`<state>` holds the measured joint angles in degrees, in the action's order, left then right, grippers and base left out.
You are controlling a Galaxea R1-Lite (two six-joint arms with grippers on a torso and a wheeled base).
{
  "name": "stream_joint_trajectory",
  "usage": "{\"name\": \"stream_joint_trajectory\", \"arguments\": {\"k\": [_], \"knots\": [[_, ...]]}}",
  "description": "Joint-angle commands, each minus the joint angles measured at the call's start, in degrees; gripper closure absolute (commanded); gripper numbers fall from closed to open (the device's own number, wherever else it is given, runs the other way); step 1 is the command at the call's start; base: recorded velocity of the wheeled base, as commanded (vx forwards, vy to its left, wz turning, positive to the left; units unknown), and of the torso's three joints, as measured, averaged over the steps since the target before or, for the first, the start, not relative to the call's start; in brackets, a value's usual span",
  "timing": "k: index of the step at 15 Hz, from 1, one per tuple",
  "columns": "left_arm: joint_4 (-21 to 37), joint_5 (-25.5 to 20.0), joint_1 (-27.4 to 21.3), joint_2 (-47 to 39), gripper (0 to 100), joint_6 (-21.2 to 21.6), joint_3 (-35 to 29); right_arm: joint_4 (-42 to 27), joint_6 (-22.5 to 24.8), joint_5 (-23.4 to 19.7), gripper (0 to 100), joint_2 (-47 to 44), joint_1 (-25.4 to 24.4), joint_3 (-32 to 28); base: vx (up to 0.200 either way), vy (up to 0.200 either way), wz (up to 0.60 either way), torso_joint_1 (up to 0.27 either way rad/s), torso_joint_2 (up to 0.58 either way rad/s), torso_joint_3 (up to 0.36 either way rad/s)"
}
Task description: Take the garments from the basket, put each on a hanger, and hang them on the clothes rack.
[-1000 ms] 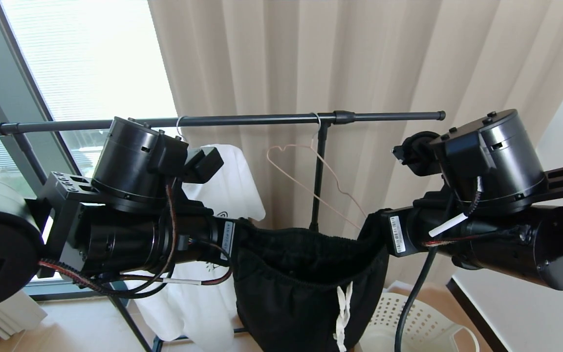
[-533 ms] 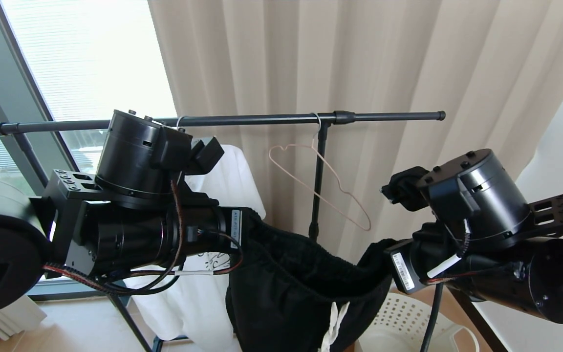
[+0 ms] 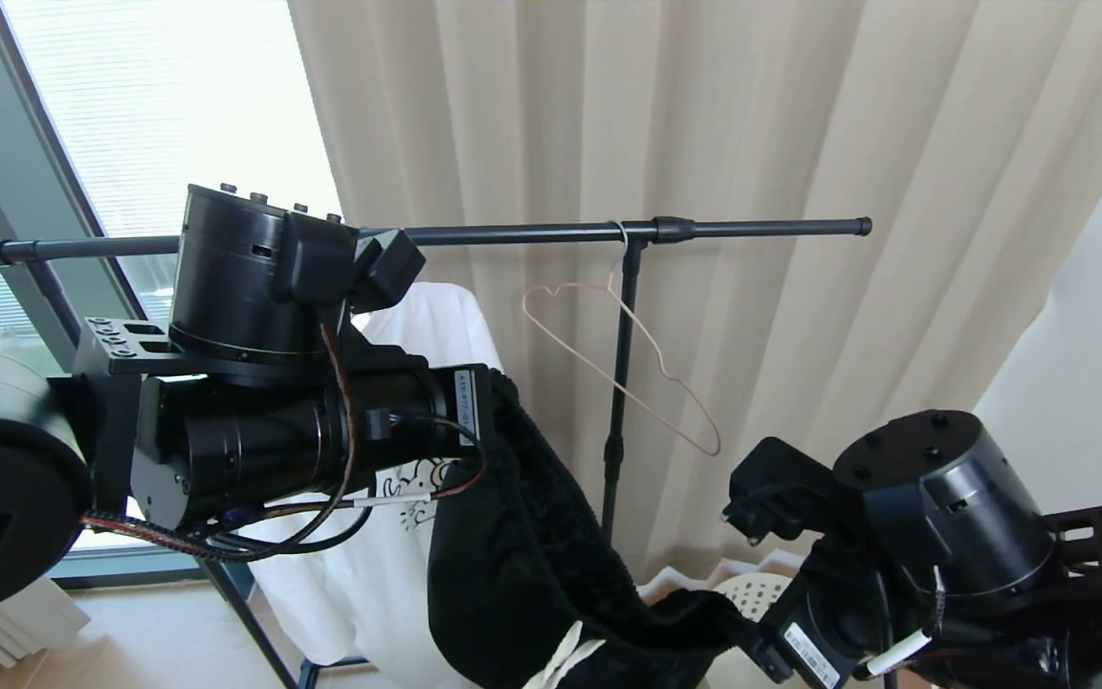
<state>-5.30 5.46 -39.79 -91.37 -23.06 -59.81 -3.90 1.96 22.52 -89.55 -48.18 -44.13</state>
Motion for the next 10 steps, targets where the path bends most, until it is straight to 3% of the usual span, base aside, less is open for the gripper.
{"name": "stream_joint_trajectory", "arguments": {"k": [1, 4, 7, 10], "knots": [[-0.1, 0.2, 0.0, 0.1, 100, -0.4, 0.0, 6.5, 2.5, -5.2, 0, 0.3, -0.4, 4.8, 0.0, 0.0, 0.0, 0.0, 0.0, 0.0], [-0.1, 0.3, 0.0, 0.7, 100, -0.4, -0.1, 15.9, 4.2, -13.6, 0, 0.6, -0.4, 9.5, 0.0, 0.0, 0.0, 0.0, 0.0, 0.0], [-0.1, 1.7, 0.1, 0.8, 100, -0.5, -0.3, 19.4, 8.3, -17.3, 0, 0.9, -0.4, 13.4, 0.0, 0.0, 0.0, 0.0, 0.0, 0.0], [-0.1, 1.9, -0.7, 0.8, 100, -0.5, 0.0, 28.0, 8.0, -20.2, 0, -0.2, -0.4, 14.2, 0.0, 0.0, 0.0, 0.0, 0.0, 0.0]]}}
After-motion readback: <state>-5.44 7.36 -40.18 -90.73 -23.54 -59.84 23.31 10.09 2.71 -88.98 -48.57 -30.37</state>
